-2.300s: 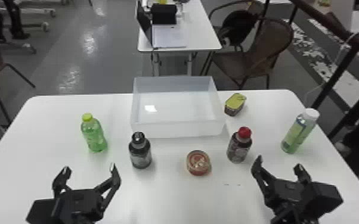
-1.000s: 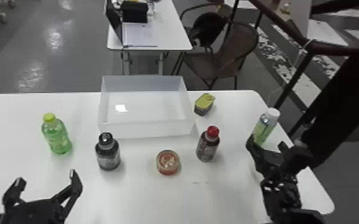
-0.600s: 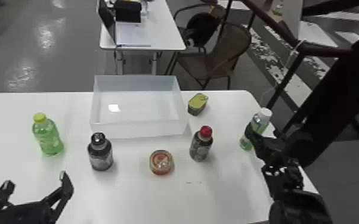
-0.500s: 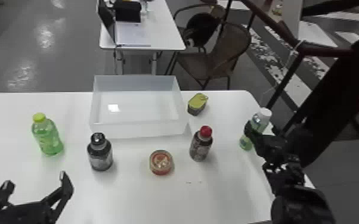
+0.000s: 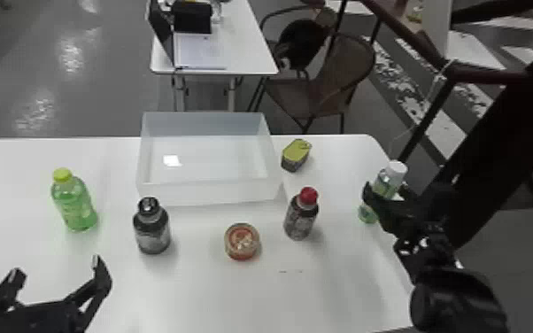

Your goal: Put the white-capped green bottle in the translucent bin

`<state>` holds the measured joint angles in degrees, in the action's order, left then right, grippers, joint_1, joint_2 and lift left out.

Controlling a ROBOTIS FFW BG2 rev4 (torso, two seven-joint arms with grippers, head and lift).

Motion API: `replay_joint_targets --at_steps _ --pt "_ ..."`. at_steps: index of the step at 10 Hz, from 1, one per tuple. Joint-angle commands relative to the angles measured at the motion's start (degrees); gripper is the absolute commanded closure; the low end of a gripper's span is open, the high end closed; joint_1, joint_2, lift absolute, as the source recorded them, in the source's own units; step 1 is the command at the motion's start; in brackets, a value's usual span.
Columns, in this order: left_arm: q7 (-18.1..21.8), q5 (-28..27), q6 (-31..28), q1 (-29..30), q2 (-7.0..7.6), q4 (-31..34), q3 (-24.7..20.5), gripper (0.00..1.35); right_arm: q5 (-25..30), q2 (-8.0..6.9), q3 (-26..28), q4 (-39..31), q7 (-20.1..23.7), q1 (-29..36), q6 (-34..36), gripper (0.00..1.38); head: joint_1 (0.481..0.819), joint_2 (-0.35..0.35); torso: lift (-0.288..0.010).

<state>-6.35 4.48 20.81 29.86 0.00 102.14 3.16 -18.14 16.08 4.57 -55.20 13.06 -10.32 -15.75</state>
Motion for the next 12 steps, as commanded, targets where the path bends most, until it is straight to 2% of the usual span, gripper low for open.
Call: replay_joint_targets --at_steps 1,2,3,5,6,7,8,10,11,12 --pt "0.55 -0.09 -0.16 0.02 -0.15 -0.01 -0.26 0.13 0.04 -0.17 0.09 0.18 0.04 -0.14 0.72 0.76 0.695 -0.188 -0.078" --pt "0.82 -0.09 -0.24 -0.07 -0.15 -0.01 -0.35 0.13 -0.67 -0.44 0.09 -0.26 0.04 -0.32 3.18 0.97 0.695 -0.187 -0.078" --pt "0.91 -0.09 -0.33 -0.07 -0.15 -0.1 -0.35 0.13 -0.14 -0.53 0.09 -1.05 0.04 -0.32 4.68 1.04 0.695 -0.186 -0.078" --pt "0.91 0.0 -0.42 -0.16 -0.15 -0.1 -0.35 0.13 -0.14 -0.96 0.09 -4.04 0.04 1.09 5.47 1.04 0.695 -0.178 -0.078" --pt "0.91 0.0 -0.42 -0.42 -0.15 -0.19 -0.26 0.13 -1.46 -0.96 0.09 -9.4 0.04 3.73 6.52 1.04 0.695 -0.175 -0.078" --pt "0.99 0.0 -0.42 -0.51 -0.15 -0.36 -0.26 0.13 -2.86 -1.32 0.71 -17.75 -0.23 7.33 9.07 1.04 0.695 -0.168 -0.078" --pt "1.08 0.0 -0.42 -0.51 -0.15 -0.45 -0.35 0.13 -4.09 -2.28 1.5 -26.63 -0.32 9.79 12.76 1.04 0.695 -0.158 -0.078" --pt "1.43 0.0 -0.95 -1.12 -0.15 -0.63 -0.17 0.13 -5.5 -2.99 1.41 -36.47 1.0 8.38 17.07 1.04 0.695 -0.13 -0.078" --pt "1.43 0.35 -1.12 -1.47 -0.15 -0.72 0.18 0.13 -6.12 -4.39 0.79 -37.17 5.4 5.22 16.1 1.04 0.695 -0.108 -0.078" --pt "1.43 0.62 -1.21 -1.56 -0.15 -0.8 0.35 0.13 -6.12 -6.68 0.44 -36.21 7.68 2.5 15.31 1.04 0.695 -0.078 -0.078"
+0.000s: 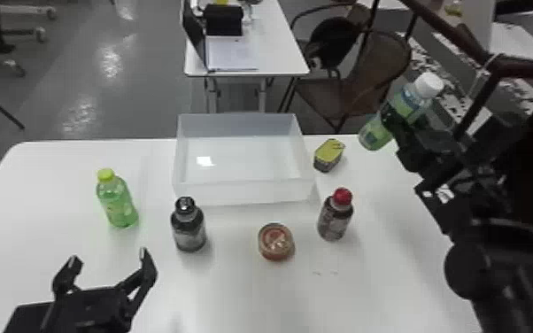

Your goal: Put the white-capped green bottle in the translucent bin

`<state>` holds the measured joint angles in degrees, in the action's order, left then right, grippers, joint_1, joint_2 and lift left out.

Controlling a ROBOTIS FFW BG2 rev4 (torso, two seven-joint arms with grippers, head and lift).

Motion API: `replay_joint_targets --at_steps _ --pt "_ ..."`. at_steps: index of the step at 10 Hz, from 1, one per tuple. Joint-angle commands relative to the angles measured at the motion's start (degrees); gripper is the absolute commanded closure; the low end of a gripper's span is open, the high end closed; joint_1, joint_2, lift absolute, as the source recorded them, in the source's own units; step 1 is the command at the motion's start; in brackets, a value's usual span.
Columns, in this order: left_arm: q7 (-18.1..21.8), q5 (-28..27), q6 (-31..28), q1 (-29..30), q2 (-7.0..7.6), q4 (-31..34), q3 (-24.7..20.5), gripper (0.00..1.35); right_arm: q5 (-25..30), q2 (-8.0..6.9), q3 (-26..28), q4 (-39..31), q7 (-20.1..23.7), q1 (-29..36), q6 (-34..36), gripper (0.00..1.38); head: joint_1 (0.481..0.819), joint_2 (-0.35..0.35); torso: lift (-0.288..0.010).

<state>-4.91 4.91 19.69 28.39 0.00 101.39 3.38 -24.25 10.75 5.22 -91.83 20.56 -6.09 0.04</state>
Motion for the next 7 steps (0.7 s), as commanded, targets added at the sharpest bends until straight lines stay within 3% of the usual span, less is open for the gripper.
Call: replay_joint_targets --at_steps 1,2,3,5,7 --pt "-0.01 0.18 -0.09 -0.18 -0.15 -0.06 0.14 0.13 -1.85 -1.61 -2.32 3.32 1.76 -4.45 -1.1 1.04 0.695 -0.052 -0.078" --pt "-0.01 0.36 -0.09 -0.18 -0.15 -0.14 0.05 0.13 -5.81 -1.17 -7.06 9.65 3.7 -8.06 -3.56 1.04 0.695 -0.039 -0.078" --pt "-0.01 0.45 0.0 -0.26 -0.15 -0.32 0.14 0.13 -7.12 -2.05 -10.05 16.07 6.95 -11.4 -5.23 1.04 0.693 -0.01 -0.078" --pt "-0.01 0.8 0.09 -0.26 -0.15 -0.58 0.14 0.13 -9.06 -6.18 -14.0 28.63 12.49 -16.67 -9.45 1.04 0.695 0.067 -0.078" --pt "-0.01 1.24 -0.09 -0.26 -0.15 -0.94 0.4 0.13 -12.22 -7.68 -20.86 37.25 12.4 -20.54 -13.75 1.04 0.695 0.111 -0.078"
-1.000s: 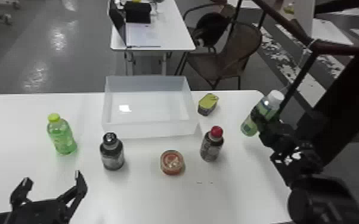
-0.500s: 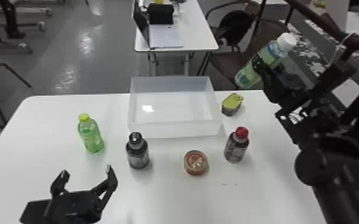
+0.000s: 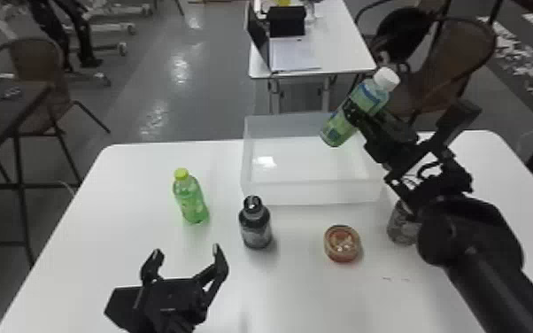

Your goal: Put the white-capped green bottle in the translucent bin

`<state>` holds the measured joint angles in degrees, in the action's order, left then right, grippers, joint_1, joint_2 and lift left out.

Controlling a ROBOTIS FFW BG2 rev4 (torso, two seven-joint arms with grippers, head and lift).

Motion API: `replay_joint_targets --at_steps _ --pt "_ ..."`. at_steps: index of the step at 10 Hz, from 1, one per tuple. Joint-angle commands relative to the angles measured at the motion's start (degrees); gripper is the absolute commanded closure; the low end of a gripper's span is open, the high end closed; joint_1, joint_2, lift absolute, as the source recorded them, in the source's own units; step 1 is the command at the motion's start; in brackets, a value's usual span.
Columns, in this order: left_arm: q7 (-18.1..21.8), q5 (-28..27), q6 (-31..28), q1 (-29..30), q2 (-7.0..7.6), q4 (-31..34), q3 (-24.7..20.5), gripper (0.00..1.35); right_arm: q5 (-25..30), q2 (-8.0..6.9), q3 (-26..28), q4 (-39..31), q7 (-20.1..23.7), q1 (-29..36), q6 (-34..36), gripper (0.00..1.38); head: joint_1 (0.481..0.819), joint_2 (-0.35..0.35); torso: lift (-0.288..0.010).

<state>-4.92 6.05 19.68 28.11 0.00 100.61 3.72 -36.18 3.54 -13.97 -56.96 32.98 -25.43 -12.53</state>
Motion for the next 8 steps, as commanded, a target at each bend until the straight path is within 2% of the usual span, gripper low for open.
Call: replay_joint_targets --at_steps 1,4,8 --pt "0.08 0.55 0.0 -0.34 -0.15 -0.42 0.41 0.13 1.11 -1.08 -2.2 5.01 0.59 -2.52 -3.03 1.04 0.695 0.134 -0.078" --pt "0.0 1.42 0.09 -0.52 0.26 -0.5 0.85 0.13 3.13 -1.87 -2.29 12.57 0.68 -4.8 -6.63 1.02 0.695 0.155 -0.078" --pt "0.0 1.86 0.0 -0.69 0.62 -0.5 0.94 0.13 7.09 -1.96 -2.11 18.02 0.24 -7.09 -8.83 0.38 0.695 0.144 -0.078"
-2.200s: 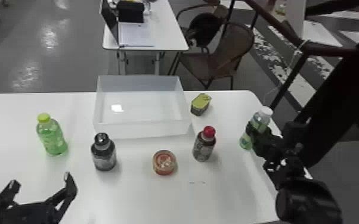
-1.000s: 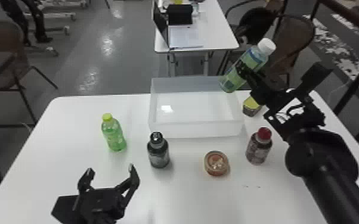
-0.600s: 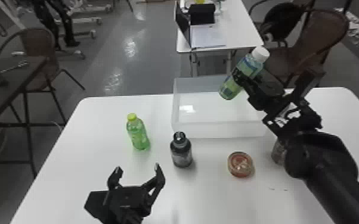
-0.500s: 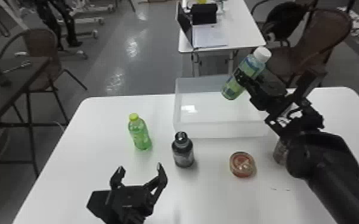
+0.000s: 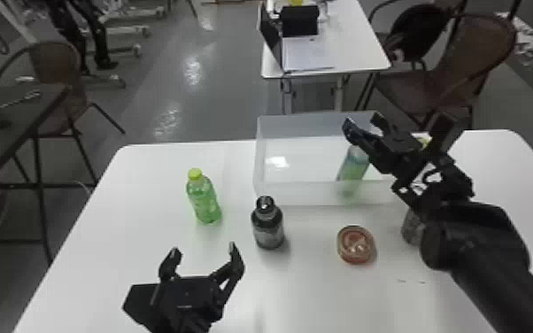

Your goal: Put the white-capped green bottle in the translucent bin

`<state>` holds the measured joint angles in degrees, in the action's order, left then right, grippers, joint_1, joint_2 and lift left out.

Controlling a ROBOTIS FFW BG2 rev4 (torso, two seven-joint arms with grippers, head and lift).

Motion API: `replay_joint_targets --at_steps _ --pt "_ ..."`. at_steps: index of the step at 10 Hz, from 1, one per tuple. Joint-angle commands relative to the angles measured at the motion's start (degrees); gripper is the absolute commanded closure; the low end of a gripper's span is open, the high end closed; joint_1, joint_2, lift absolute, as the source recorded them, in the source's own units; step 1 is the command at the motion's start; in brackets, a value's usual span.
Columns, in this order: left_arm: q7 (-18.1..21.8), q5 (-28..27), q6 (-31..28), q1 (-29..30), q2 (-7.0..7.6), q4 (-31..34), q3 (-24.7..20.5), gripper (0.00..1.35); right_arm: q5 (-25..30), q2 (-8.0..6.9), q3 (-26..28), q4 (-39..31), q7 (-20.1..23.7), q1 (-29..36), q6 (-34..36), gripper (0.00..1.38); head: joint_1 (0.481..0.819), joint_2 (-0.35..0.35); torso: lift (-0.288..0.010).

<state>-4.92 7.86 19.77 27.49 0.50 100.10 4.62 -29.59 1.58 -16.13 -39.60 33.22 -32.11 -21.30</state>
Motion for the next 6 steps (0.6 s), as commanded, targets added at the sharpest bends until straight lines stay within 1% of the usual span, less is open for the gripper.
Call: replay_joint_targets --at_steps 1,2,3,4,5,6 --pt "0.0 0.05 -0.08 -0.24 0.2 0.0 0.13 0.13 0.5 0.01 0.05 0.84 0.01 -0.5 -0.06 0.08 0.695 0.144 -0.078" --pt "0.0 0.05 -0.08 -0.15 0.2 0.0 0.13 0.13 -0.2 -0.08 -0.04 0.41 0.01 -0.23 -0.15 0.01 0.695 0.142 -0.078" --pt "0.0 0.05 0.0 -0.15 0.29 0.0 0.13 0.13 -1.34 -0.17 0.05 -0.47 0.01 0.47 -0.41 0.05 0.695 0.142 -0.078" --pt "0.0 0.14 0.09 -0.15 0.29 0.0 0.22 0.13 -2.75 -0.26 0.05 -3.02 -0.7 2.23 -0.5 0.05 0.695 0.142 -0.078" --pt "0.0 0.14 0.36 0.02 0.29 0.0 0.13 0.13 -2.93 -0.17 0.22 -7.51 -2.89 4.95 -0.59 0.05 0.695 0.141 -0.078" --pt "-0.18 0.05 0.8 0.02 0.38 0.09 0.04 0.13 -1.08 0.71 0.75 -16.38 -7.73 10.22 -0.5 0.05 0.695 0.139 -0.078"
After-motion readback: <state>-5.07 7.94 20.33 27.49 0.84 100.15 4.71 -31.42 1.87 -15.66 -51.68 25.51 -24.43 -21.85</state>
